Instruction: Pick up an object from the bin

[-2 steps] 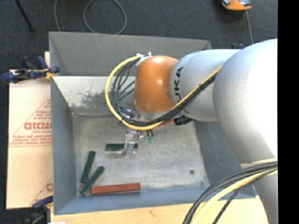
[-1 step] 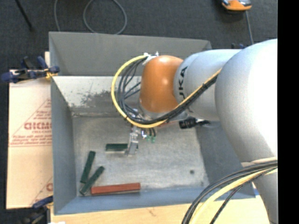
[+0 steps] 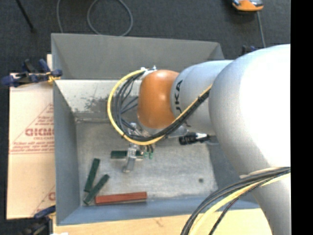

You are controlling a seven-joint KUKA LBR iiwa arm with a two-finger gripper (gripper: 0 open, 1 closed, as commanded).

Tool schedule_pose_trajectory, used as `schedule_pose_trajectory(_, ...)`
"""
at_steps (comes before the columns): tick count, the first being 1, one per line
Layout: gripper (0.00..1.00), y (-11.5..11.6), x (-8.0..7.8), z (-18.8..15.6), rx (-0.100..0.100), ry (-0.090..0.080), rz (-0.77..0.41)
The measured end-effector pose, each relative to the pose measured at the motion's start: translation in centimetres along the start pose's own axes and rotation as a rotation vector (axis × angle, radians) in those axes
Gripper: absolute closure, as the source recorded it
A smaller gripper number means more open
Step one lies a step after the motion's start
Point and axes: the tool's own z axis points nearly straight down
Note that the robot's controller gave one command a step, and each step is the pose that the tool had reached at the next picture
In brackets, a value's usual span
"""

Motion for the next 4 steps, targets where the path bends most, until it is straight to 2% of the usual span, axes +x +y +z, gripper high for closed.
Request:
schedule_pose_trajectory(1, 0.0, 0.0, -0.1, -0.1, -0.001, -0.003, 0.0)
schedule_pose_trajectory(2, 1.0, 0.0, -0.2, -0.2, -0.001, -0.005, 0.001)
schedule_pose_trajectory(3, 1.0, -0.1, -0.5, -4.9, -0.003, -0.009, 0.002)
schedule_pose_trajectory(4, 1.0, -0.1, -0.7, -7.8, -0.002, -0.008, 0.003)
